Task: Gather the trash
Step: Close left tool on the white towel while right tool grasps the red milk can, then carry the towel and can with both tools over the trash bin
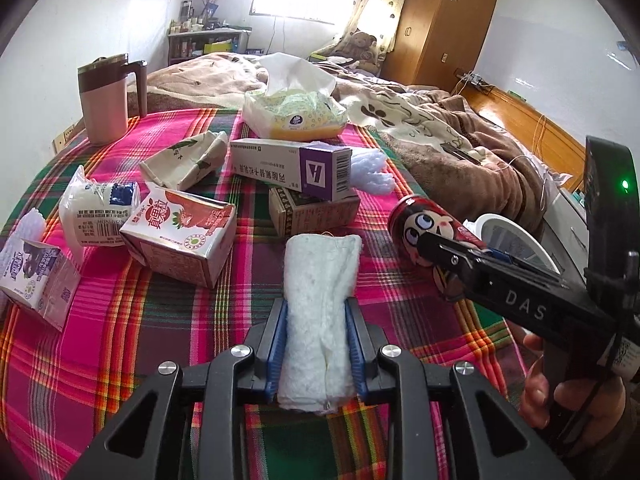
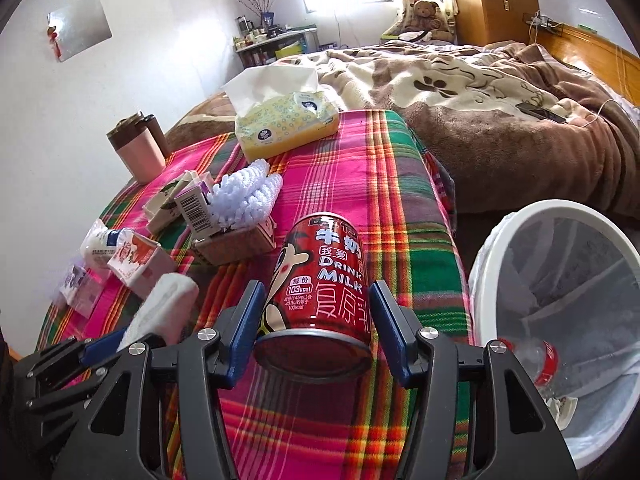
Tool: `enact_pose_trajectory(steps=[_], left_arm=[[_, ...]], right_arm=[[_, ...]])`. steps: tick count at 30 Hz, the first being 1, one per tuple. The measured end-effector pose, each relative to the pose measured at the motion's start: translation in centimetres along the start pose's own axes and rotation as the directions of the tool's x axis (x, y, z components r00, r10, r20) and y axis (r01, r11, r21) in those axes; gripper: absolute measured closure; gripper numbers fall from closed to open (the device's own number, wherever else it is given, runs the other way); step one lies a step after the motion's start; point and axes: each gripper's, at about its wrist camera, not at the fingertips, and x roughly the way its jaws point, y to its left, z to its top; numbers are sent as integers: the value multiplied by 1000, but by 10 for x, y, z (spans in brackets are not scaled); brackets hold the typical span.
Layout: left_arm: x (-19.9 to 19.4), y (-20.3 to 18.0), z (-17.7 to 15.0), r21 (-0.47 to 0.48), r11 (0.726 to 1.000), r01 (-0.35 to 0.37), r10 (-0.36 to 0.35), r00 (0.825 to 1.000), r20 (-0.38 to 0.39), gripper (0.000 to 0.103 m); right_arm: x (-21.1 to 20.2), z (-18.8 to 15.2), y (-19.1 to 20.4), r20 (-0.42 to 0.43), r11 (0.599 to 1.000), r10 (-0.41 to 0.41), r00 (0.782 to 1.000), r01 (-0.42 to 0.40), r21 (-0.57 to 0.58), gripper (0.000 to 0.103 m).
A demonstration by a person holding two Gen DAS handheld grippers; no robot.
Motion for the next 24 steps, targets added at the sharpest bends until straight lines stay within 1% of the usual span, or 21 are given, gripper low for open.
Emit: enact_pose_trajectory(steps=[8, 14, 17, 20, 24], left_arm=[[-18, -9, 5, 10, 1000, 13, -13, 999, 44, 75], [-30, -21, 7, 35, 999, 16, -19, 997, 73, 75], [-36, -30, 9, 59, 998, 11, -17, 995, 94, 75], [-42, -39, 12, 75, 997, 22, -30, 994, 108, 75], [-48, -53, 16, 100, 994, 31, -44, 991, 128, 75]], right_arm=[[-23, -9, -7, 59, 999, 27, 998, -28, 28, 48], [-41, -11, -12, 101, 998, 38, 994, -42, 46, 48], [-50, -12, -15, 123, 998, 29, 992, -35, 51, 48], [-61, -13, -22, 146, 997, 25, 989, -34, 62, 48], [-76, -13, -32, 183, 997, -3, 983, -11, 73, 48]])
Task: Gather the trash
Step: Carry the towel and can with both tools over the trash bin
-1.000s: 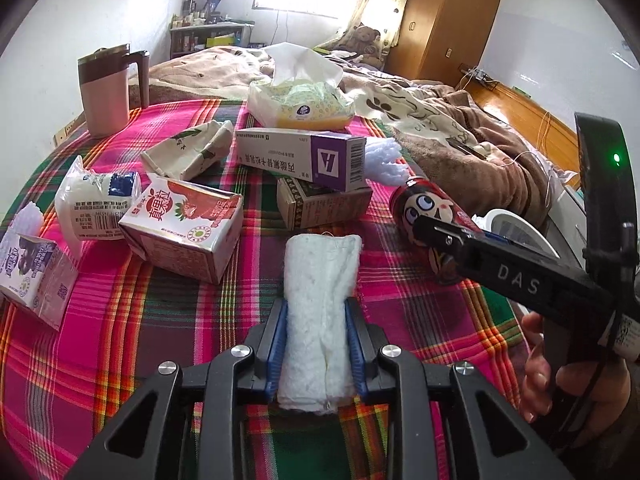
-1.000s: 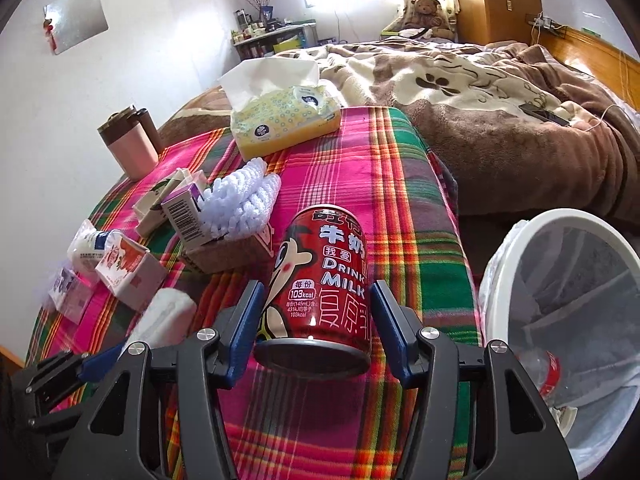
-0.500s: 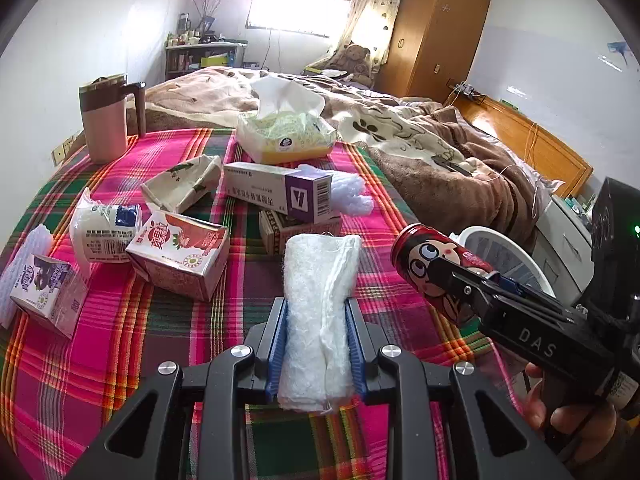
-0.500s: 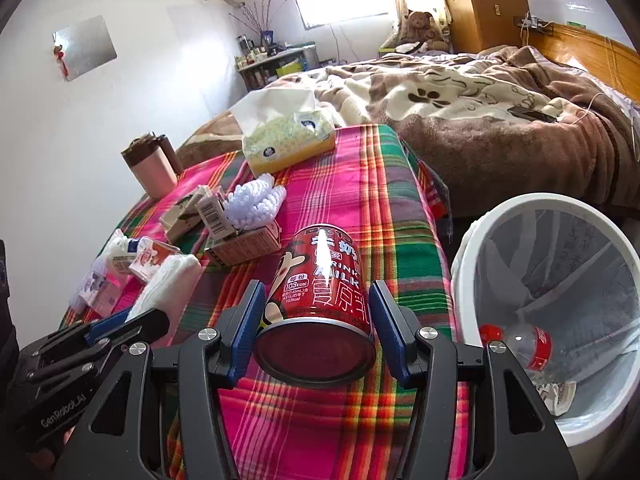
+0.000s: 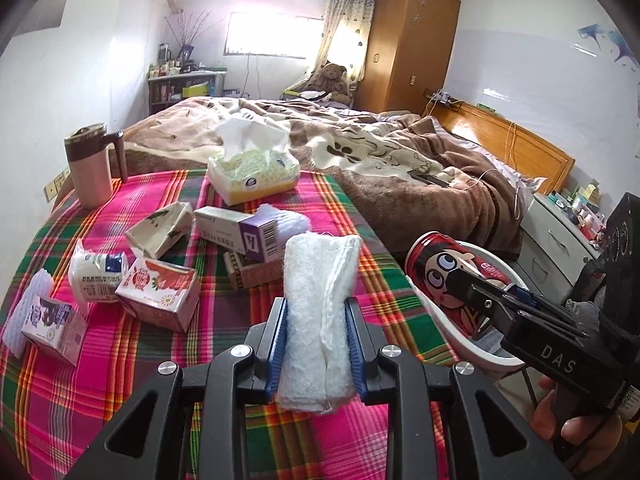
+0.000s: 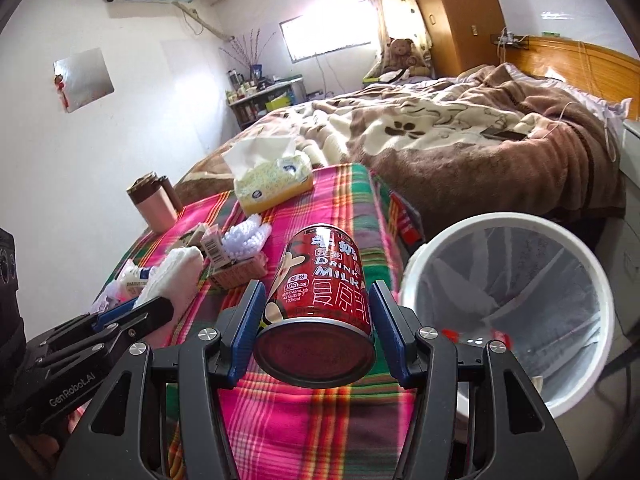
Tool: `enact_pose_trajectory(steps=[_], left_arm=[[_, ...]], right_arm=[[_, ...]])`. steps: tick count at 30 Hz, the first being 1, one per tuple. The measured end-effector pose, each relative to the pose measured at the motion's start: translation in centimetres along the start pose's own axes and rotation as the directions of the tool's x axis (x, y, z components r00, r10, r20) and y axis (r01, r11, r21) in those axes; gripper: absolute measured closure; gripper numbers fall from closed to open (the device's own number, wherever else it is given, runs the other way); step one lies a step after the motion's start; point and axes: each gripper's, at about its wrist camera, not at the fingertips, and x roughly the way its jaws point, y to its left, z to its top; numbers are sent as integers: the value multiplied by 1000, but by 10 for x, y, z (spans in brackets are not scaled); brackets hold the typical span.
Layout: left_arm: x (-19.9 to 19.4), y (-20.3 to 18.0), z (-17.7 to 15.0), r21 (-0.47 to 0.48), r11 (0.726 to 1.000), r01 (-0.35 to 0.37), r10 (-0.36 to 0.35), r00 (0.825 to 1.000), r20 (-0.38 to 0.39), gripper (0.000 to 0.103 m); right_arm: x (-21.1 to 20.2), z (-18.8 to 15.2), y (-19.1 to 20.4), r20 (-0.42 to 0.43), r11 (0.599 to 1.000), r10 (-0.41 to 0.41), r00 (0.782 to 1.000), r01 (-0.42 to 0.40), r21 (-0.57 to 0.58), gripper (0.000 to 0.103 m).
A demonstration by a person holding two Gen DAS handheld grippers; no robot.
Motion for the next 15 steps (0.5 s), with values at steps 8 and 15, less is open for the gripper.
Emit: enact_pose_trajectory(steps=[8, 15], left_arm=[[-2, -36, 9, 66, 997, 39, -41, 999, 25, 75], [9, -72, 16, 122, 989, 84, -87, 996, 18, 75]], right_arm=[[-24, 3, -27, 56, 998, -56, 997, 54, 32, 48], [-38, 4, -55, 83, 992, -114, 990, 108, 73, 48]])
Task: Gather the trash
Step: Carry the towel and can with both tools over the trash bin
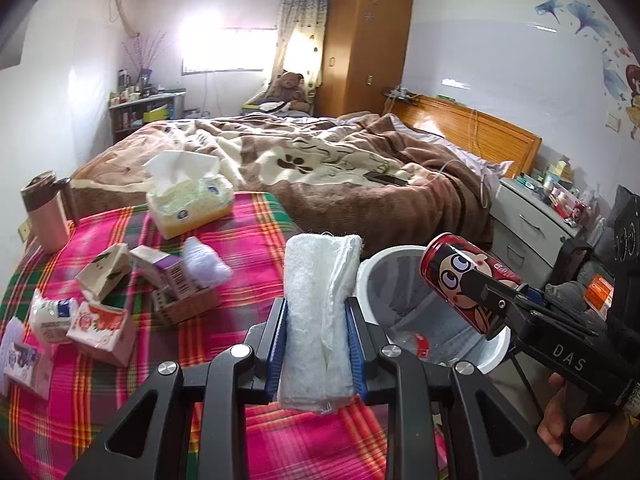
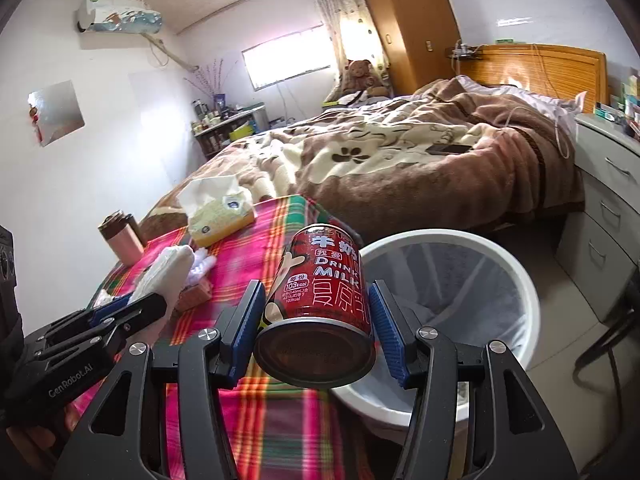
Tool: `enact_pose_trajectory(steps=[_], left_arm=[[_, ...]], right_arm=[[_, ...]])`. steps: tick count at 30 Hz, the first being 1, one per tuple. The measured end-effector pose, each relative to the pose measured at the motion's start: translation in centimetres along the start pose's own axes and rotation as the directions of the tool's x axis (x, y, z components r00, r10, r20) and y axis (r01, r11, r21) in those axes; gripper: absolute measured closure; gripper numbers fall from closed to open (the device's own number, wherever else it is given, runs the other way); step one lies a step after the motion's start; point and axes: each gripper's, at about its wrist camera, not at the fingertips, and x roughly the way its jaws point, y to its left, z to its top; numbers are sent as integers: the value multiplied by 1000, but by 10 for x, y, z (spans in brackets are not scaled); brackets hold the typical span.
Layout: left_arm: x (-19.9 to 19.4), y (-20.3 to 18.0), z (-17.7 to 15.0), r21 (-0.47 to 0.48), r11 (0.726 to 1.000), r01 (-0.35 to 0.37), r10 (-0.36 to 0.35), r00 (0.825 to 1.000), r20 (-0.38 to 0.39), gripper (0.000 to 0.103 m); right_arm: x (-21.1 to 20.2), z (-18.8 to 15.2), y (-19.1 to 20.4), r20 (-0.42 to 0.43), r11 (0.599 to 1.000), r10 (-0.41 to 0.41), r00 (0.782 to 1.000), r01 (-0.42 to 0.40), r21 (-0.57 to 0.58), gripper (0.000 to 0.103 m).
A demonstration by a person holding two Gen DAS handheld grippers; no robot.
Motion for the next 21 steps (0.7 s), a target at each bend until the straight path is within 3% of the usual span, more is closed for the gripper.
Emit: enact_pose_trajectory(steps=[11, 21], left_arm=[[35, -51, 13, 59, 993, 100, -98, 994, -38, 75], [73, -80, 13, 76, 986, 147, -139, 985, -100, 75]], right_arm=[[-4, 3, -39, -3, 994, -102, 995, 102, 50, 48], [7, -1, -64, -55, 985, -154, 986, 158, 70, 48]])
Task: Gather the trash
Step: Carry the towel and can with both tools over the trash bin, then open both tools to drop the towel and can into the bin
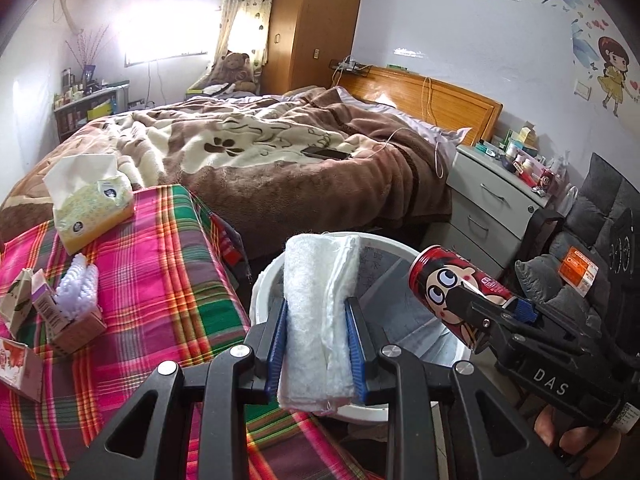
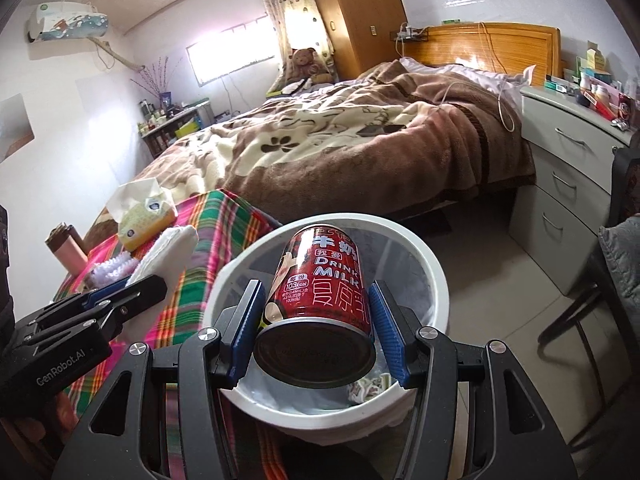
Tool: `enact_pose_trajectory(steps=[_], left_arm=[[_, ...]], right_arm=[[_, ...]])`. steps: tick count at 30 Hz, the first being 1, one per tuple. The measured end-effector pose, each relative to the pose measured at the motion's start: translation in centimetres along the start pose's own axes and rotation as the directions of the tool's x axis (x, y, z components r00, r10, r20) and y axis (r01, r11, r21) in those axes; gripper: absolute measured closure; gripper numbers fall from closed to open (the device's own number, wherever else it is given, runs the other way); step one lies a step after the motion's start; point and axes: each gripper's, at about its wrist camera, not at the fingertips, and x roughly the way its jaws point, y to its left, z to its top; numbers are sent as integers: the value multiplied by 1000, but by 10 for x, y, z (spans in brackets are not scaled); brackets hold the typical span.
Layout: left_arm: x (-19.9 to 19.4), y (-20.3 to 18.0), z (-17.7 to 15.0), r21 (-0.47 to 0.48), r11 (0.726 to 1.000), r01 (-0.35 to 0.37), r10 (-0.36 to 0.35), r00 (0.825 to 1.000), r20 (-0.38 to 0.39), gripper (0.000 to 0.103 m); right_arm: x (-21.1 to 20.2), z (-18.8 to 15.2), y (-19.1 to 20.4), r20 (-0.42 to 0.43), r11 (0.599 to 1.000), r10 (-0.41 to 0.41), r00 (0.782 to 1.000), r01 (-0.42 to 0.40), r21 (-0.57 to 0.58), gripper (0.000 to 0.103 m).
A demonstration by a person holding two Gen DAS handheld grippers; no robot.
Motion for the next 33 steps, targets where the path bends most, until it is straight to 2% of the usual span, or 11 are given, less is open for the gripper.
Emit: enact_pose_trajectory(steps=[8, 13, 14, 16, 17, 18, 33], left_arm=[[19, -8, 2, 1, 1000, 26, -26, 999, -31, 74], [31, -7, 4, -17, 999, 39, -40, 998, -56, 66], [32, -7, 3, -21, 999, 40, -41, 997, -58, 64], [32, -6, 3, -26, 999, 42, -44, 998, -53, 50], [31, -5, 3, -30, 999, 44, -45, 998, -52, 39], [30, -4, 3, -35, 998, 47, -49, 998, -49, 37], [-2, 12, -2, -47, 999, 8, -9, 1000, -15, 37]], right_arm=[[15, 1, -15, -56, 999, -51, 997, 52, 3, 48], [21, 2, -19, -73, 998, -66, 995, 66, -6, 48], [21, 2, -19, -73, 998, -65, 995, 64, -14, 48], [19, 3, -18, -62, 997, -76, 995, 75, -28, 47], [18, 3, -18, -57, 997, -79, 995, 77, -30, 46], [17, 3, -18, -55, 997, -77, 996, 75, -28, 44], [9, 4, 1, -25, 998, -58, 998, 57, -32, 43]])
